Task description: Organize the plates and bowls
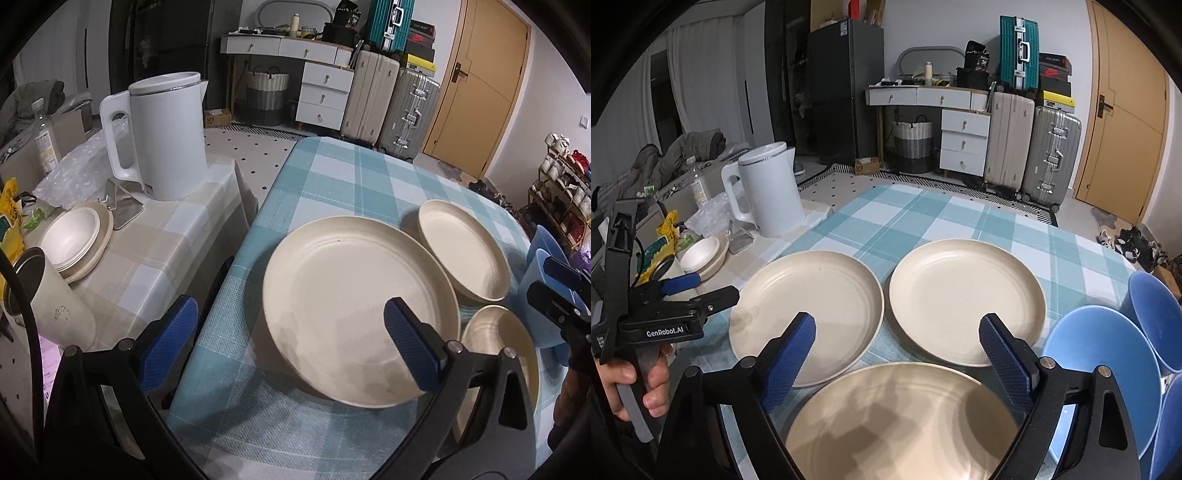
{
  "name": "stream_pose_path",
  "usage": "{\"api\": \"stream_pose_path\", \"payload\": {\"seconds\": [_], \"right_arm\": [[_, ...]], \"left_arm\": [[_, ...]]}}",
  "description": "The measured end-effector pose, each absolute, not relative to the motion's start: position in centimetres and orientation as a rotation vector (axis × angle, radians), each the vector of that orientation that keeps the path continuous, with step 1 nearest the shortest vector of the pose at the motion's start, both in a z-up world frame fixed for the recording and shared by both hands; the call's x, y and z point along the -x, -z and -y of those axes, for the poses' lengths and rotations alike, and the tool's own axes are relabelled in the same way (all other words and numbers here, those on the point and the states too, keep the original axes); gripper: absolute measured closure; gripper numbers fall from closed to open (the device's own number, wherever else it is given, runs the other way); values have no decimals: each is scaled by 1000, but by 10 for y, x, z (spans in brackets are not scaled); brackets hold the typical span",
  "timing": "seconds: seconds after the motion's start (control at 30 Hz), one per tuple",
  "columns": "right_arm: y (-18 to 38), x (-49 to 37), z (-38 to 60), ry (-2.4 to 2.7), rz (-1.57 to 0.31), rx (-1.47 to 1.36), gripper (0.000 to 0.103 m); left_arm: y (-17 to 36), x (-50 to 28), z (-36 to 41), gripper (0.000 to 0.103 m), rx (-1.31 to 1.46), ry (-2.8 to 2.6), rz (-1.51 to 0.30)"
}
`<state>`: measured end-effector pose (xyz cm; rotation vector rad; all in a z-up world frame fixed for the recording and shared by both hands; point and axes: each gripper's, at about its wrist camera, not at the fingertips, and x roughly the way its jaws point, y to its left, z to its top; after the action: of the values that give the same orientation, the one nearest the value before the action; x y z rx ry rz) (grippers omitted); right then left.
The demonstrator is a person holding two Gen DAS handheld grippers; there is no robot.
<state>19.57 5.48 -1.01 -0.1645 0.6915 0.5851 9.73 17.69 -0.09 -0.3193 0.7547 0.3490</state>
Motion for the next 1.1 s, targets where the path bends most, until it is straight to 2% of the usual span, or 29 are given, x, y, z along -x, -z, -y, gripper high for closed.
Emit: {"api": "stream_pose_path", "payload": {"seconds": [0.23,0.4,0.5,0.8,1.1], "right_arm": [[28,-212,-70,-605,-747,165,18],[40,-221,-80,-619,-785,166,24],[51,-226,-87,-626,-808,175,31],[74,-238,-104,-651,-882,184,45],[91,-249,-118,-658,-942,179,52]], "left_arm": [[14,-108,-186,5,321,-358,-792],[29,-111,-190,16,335,-347,-828],[35,-113,-190,21,337,-341,-842],[46,-116,-191,29,349,-329,-877],[52,-116,-193,47,376,-317,-897]]}}
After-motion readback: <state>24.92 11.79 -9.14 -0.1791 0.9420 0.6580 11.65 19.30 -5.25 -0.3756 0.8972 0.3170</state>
